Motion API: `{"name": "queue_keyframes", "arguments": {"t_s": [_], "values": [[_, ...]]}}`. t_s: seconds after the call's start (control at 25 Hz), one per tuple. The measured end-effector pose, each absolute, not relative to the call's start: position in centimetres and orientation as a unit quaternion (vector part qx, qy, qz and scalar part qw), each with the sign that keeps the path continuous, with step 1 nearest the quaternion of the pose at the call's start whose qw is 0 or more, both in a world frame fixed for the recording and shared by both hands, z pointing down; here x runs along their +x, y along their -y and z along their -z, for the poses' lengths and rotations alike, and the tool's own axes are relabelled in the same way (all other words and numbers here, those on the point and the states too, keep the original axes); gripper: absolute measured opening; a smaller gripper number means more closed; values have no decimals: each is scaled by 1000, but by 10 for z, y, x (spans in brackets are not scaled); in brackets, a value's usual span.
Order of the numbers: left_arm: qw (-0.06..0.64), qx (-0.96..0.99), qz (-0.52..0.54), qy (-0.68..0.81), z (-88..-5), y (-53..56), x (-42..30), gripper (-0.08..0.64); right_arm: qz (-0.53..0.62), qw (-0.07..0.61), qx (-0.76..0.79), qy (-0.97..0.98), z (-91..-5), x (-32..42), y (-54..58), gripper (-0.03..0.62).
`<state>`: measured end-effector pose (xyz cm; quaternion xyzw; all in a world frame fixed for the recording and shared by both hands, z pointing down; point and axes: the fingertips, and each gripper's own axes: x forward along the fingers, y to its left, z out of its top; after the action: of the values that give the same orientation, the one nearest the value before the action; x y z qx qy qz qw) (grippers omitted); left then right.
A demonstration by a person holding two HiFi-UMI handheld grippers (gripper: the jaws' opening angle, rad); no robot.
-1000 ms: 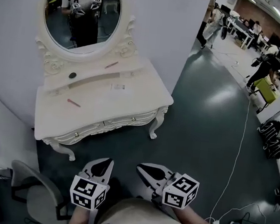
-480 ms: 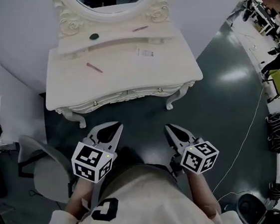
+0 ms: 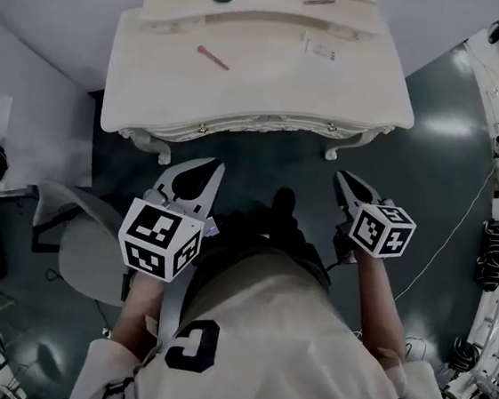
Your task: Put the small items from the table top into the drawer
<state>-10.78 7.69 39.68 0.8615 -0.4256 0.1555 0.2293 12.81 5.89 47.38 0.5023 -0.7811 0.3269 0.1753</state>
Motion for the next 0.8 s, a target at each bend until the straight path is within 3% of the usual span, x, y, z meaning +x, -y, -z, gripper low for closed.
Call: {"name": "queue_keyframes", "arguments": {"t_s": [0.36, 0.4, 0.44, 0.48, 0.8], "values": [[254, 838, -174, 451, -407, -42, -88, 57, -346, 209, 482, 777, -528, 144, 9, 32], [256, 837, -179, 449, -408, -37, -81, 57, -355, 216, 476, 775, -538, 147, 18, 51], [257, 836, -185, 447, -409, -32, -73, 57, -365, 223, 469, 773, -549, 150, 28, 133], [259, 835, -190, 446, -410, -27, -66, 57, -373, 232, 463, 770, -561, 153, 36, 161], [286, 829, -225, 424, -430, -6, -16, 57, -392, 307, 498, 710, -653, 204, 95, 161]]}}
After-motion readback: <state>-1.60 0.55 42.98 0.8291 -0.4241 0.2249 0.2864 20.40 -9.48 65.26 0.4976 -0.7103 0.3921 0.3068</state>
